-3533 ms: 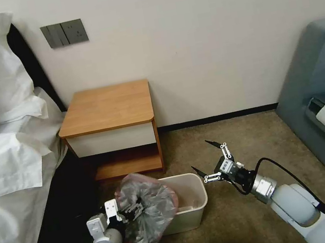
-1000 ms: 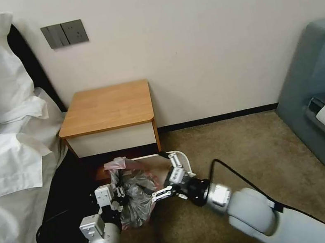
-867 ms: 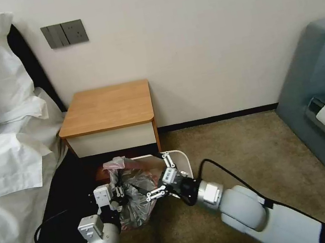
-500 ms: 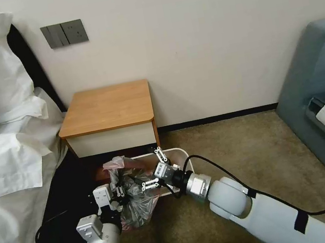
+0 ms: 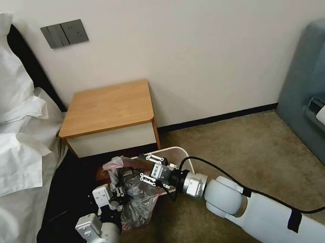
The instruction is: Pick up the garbage bag from the table and place it over the trash can.
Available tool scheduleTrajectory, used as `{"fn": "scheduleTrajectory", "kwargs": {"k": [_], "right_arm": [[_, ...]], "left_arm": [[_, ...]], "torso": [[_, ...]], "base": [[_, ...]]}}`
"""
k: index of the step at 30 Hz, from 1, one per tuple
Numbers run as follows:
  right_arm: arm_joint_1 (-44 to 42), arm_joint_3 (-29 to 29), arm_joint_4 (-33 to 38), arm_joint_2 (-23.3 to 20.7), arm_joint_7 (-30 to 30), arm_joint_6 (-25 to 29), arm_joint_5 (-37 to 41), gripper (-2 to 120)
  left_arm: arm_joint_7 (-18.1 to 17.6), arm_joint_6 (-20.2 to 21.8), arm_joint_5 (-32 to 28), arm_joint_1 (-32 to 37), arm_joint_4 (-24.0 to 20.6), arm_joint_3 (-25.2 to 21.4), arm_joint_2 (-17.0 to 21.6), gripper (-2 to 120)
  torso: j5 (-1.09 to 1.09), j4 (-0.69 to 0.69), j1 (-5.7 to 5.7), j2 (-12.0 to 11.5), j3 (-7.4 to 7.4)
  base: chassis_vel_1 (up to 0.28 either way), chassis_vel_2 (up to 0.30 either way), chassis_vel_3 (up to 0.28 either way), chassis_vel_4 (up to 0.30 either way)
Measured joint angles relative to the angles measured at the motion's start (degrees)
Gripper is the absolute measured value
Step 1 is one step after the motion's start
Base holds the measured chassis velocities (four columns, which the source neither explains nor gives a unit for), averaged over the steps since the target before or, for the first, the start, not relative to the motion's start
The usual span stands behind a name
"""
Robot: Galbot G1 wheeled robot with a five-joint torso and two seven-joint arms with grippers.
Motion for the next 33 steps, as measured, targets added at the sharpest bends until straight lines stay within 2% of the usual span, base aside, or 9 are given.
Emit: {"fn": "scheduleTrajectory", "kwargs": {"k": [1, 4, 7, 15, 19, 27, 33], "right_arm": [[0.0, 0.0, 0.0, 0.0, 0.0, 0.0, 0.0, 22], [0.03, 0.08, 0.17, -0.02, -0.07, 0.0, 0.0, 7], [0.23, 0.1, 0.5, 0.09, -0.11, -0.04, 0.02, 0], [0.76, 0.25, 0.48, 0.51, -0.13, -0.2, 0.13, 0], [1.91, 0.55, 0.2, 0.8, 0.01, -0.45, 0.58, 0], [8.53, 0.02, -2.36, -0.09, 0.7, -1.63, 3.24, 0], [10.53, -0.63, -4.01, -0.73, 1.06, -1.87, 4.3, 0]], "left_arm": [[0.0, 0.0, 0.0, 0.0, 0.0, 0.0, 0.0, 5], [-0.23, 0.53, -0.43, -0.05, 0.0, -0.1, 0.03, 5], [-0.45, 1.02, -0.64, -0.13, 0.13, -0.07, -0.06, 5], [-0.52, 1.61, -0.62, -0.22, 0.34, 0.18, -0.2, 5], [0.04, 1.5, 1.48, 0.03, 0.74, 0.1, 0.23, 5], [1.61, -2.08, 6.28, 0.96, 0.91, 0.67, 2.48, 5], [1.64, -3.32, 7.72, 1.52, -0.24, 1.53, 2.35, 5]], "torso": [[0.0, 0.0, 0.0, 0.0, 0.0], [0.0, 0.0, 0.0, 0.0, 0.0], [0.0, 0.0, 0.0, 0.0, 0.0], [0.0, 0.0, 0.0, 0.0, 0.0], [0.0, 0.0, 0.0, 0.0, 0.0], [0.0, 0.0, 0.0, 0.0, 0.0], [0.0, 0.01, 0.0, 0.0, 0.0]], "base": [[0.0, 0.0, 0.0, 0.0], [0.0, 0.0, 0.0, 0.0], [0.0, 0.0, 0.0, 0.0], [0.0, 0.0, 0.0, 0.0], [0.0, 0.0, 0.0, 0.0], [0.0, 0.0, 0.0, 0.0], [0.0, 0.0, 0.0, 0.0]]}}
